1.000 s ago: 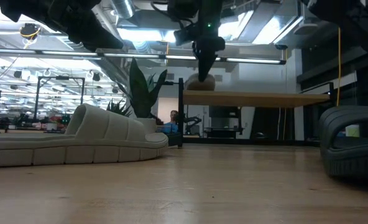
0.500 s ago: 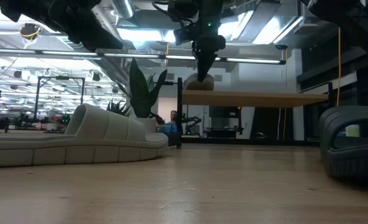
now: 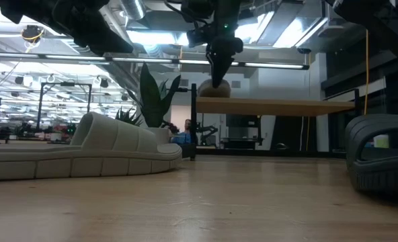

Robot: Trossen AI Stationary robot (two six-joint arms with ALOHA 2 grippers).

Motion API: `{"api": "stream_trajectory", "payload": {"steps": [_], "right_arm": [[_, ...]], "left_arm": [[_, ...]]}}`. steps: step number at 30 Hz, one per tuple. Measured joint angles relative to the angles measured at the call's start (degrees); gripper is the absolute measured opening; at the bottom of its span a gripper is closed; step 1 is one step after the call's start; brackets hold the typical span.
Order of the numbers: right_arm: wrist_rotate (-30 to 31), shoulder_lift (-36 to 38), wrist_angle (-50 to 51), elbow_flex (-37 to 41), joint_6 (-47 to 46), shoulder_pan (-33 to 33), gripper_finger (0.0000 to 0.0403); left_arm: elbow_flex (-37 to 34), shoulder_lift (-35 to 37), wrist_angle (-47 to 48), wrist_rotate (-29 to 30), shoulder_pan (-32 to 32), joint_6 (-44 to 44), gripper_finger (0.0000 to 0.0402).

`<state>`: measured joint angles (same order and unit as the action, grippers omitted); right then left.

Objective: Pick and place slides into the shelf
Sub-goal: Put the right gray slipper on the shelf

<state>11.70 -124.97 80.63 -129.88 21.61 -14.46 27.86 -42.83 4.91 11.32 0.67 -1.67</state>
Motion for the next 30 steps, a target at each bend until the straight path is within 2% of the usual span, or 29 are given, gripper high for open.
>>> {"api": "stream_trajectory", "payload": {"steps": [24, 30], "right_arm": [[0.31, 0.02, -1.11, 0.02, 0.05, 0.02, 0.0222], [3.96, 0.11, -0.01, -0.8, -0.03, 0.0, 0.0249]], "left_arm": [[0.0, 0.0, 0.17, -0.01, 0.0, 0.0, 0.0], [0.0, 0.0, 0.17, -0.01, 0.0, 0.0, 0.0]]}}
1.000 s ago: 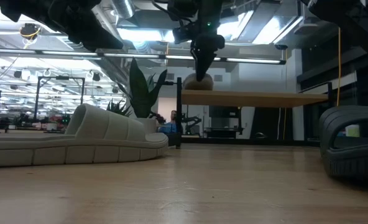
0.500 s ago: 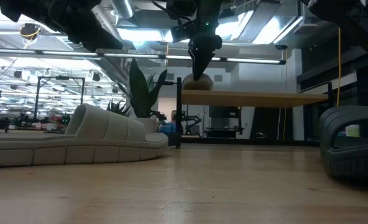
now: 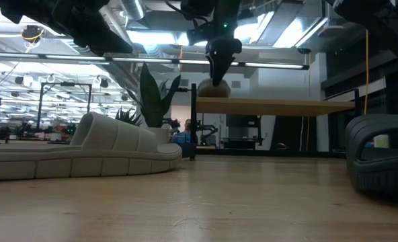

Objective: Pick and place slides into the shelf
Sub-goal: Put the right gray slipper on the shelf, then put the gray slipper on the shelf

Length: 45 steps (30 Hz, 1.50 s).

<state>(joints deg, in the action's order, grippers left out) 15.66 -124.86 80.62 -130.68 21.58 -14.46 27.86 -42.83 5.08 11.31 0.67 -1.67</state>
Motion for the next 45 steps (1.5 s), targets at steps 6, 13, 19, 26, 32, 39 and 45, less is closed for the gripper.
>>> {"api": "stream_trajectory", "payload": {"steps": [6, 13, 19, 26, 32, 39, 45], "right_arm": [[0.2, 0.09, 1.61, -3.81, -0.53, 0.27, 0.0253], [0.3, 1.12, 2.88, -4.34, -0.9, 1.36, 0.0253], [0.3, 2.79, 3.91, -4.26, -3.25, 1.99, 0.0234], [0.15, 9.08, 9.24, -4.17, -14.01, 2.05, 0.0124], [-1.53, 13.92, 9.32, -4.17, -17.05, 3.45, 0.001], [-1.79, 15.54, 6.57, 0.41, -18.16, 8.59, 0.0007], [-1.82, 18.31, -2.18, 13.61, -18.1, 12.71, 0.001]], "left_arm": [[0.0, 0.0, 0.0, 0.0, -0.01, 0.0, 0.0], [0.0, -0.01, 0.05, 0.0, 0.0, 0.0, 0.0], [0.0, 0.0, 0.04, 0.0, 0.0, 0.0, 0.0], [0.0, 0.0, -0.02, 0.0, 0.0, -0.02, 0.0], [0.0, -0.02, 0.02, 0.0, 0.0, -0.03, 0.0], [0.0, -0.01, 0.29, 0.0, 0.0, -0.46, 0.0], [0.0, -0.02, 3.28, -1.31, 0.0, -0.52, 0.0]]}}
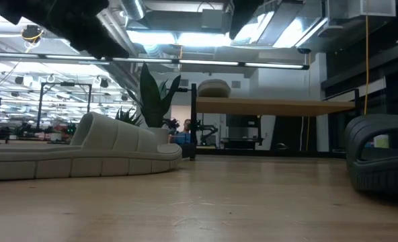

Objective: Pick and place slides into the shelf
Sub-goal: Put the gray slipper on the shelf

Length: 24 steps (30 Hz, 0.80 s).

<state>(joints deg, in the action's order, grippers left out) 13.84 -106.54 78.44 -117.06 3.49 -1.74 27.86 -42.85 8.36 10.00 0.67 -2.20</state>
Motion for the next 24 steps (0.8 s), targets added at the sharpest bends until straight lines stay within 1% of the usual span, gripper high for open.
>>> {"api": "stream_trajectory", "payload": {"steps": [3, 7, 12, 15, 19, 24], "right_arm": [[0.01, 4.0, -6.96, 9.32, -1.04, 1.32, 0.0004], [0.03, 10.99, -18.19, 22.59, -5.05, 3.68, 0.0009], [-0.43, 19.77, -35.33, 39.2, -5.98, 7.95, 0.0004], [-0.43, 23.57, -46.16, 48.25, -6.05, 10.29, 0.0008], [-0.43, 26.62, -58.4, 56.96, -6.25, 12.85, 0.0011], [-0.41, 27.87, -69.0, 62.68, -6.43, 15.29, 0.0005]], "left_arm": [[0.0, 0.01, 2.24, -2.06, -0.36, -0.02, 0.0], [0.0, 0.0, 2.72, -2.49, -2.27, -0.02, 0.0], [0.0, 0.0, 4.04, -3.68, -6.45, -2.75, 0.0], [0.0, 0.11, 5.83, -3.58, -9.09, -2.44, 0.0], [0.0, 0.15, 8.67, -3.49, -12.21, 0.58, 0.0], [0.0, 0.11, 13.37, -1.75, -15.93, 7.32, 0.0]]}}
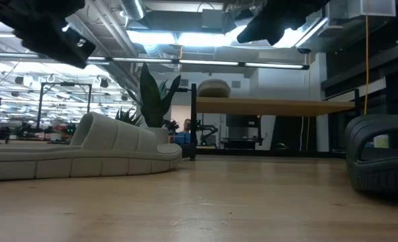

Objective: Pick and place slides into the shelf
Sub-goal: Put the gray slipper on the shelf

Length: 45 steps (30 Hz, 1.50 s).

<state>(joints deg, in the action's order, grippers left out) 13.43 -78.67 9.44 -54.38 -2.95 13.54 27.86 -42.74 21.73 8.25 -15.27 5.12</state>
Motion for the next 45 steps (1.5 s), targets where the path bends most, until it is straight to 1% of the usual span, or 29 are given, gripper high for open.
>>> {"api": "stream_trajectory", "payload": {"steps": [3, 9, 12, 15, 21, 27, 31, 38, 43, 45], "right_arm": [[0.0, -0.15, -3.74, 1.48, 0.5, 0.64, 0.0012], [0.04, -0.33, -8.91, 2.18, 0.69, 0.63, 0.0013], [-0.01, -0.42, -10.46, 2.18, 1.4, 0.68, 0.0007], [-0.02, -1.14, -11.98, 2.18, 1.67, 1.06, 0.0006], [-0.02, -2.88, -14.47, 2.15, 1.71, 1.79, 0.0018], [0.0, -3.15, -15.22, 2.15, 1.72, 1.77, 0.002], [0.0, -3.15, -15.46, 2.15, 1.99, 1.77, 0.002], [0.0, -3.15, -15.26, 2.15, 2.13, 1.74, 0.0021], [0.0, -3.15, -15.22, 2.15, 3.44, 1.77, 0.0021], [0.0, -3.15, -15.2, 2.15, 3.37, 1.77, 0.0021]], "left_arm": [[0.0, 0.0, 1.18, -0.01, -1.75, 3.46, 0.0], [0.0, -0.94, 2.8, 0.02, -4.49, 3.44, 0.0], [0.0, -3.63, 3.01, 0.04, -5.36, 2.23, 0.0], [0.0, -7.9, 3.08, 0.18, -6.05, 1.85, 0.0], [0.0, -14.51, 1.96, 1.9, -6.92, -0.41, 0.0], [0.0, -17.41, -1.36, 1.97, -8.65, -3.62, 0.0], [0.0, -18.05, -2.16, 2.01, -8.89, -3.62, 0.0], [0.0, -18.05, 0.64, 1.97, -8.9, 1.49, 0.0], [0.0, -18.05, 2.81, 1.1, -8.91, 5.6, 0.0], [0.0, -18.06, 3.16, -0.1, -8.92, 7.06, 0.0]]}}
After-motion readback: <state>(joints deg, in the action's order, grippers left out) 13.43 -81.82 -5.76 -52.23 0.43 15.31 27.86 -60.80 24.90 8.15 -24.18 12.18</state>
